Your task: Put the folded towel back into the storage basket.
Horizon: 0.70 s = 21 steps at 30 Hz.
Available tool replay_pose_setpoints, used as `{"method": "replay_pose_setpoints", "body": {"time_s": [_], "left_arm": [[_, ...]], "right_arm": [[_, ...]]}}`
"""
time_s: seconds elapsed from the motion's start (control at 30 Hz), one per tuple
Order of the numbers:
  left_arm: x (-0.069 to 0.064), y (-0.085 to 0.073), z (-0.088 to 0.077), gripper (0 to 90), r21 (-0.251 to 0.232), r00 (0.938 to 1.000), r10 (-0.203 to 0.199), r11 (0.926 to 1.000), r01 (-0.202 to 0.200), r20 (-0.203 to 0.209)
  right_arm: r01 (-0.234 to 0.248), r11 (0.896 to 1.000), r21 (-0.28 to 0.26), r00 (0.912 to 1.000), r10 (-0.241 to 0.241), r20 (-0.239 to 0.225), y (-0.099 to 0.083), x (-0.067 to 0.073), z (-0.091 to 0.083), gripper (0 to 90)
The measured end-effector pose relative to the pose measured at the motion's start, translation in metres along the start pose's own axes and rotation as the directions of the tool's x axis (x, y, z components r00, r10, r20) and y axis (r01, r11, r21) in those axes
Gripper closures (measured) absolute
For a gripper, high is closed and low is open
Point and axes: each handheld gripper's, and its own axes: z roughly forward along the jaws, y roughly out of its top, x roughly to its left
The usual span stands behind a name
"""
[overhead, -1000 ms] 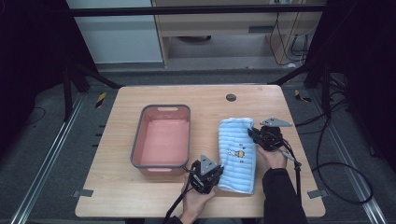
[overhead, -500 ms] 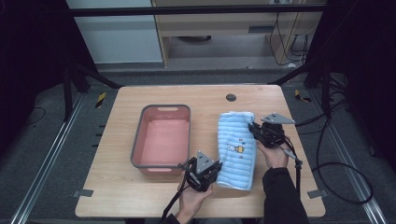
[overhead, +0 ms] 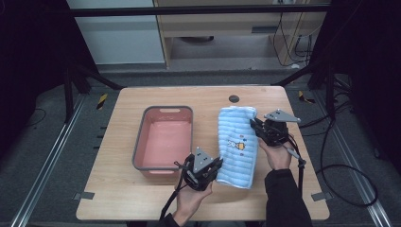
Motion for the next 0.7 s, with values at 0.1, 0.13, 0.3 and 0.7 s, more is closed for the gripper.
{"method": "replay_pose_setpoints", "body": {"time_s": [0.1,0.13,0.3,0.7], "left_arm": [[0.000,0.005,-0.005,86.0,-0.012,0.9999,0.010,0.9999,-0.010,-0.006],[0.000,0.007,-0.006,86.0,-0.016,0.9999,0.010,0.9998,-0.010,-0.007],[0.002,0.012,-0.015,86.0,-0.035,0.9995,0.022,0.9991,-0.022,-0.022],[0.011,0.020,-0.033,86.0,-0.077,0.9991,0.015,0.9968,-0.018,-0.039]], "right_arm": [[-0.005,1.000,-0.012,1.0000,0.005,-0.001,0.005,0.002,-0.001,81.0],[-0.003,1.000,-0.019,1.0000,0.003,0.001,0.007,0.003,-0.001,81.0],[0.001,0.999,-0.047,1.0000,-0.001,-0.002,0.020,0.009,-0.005,81.0],[0.025,0.996,-0.081,0.9996,-0.025,-0.009,0.041,0.024,-0.007,81.0]]}}
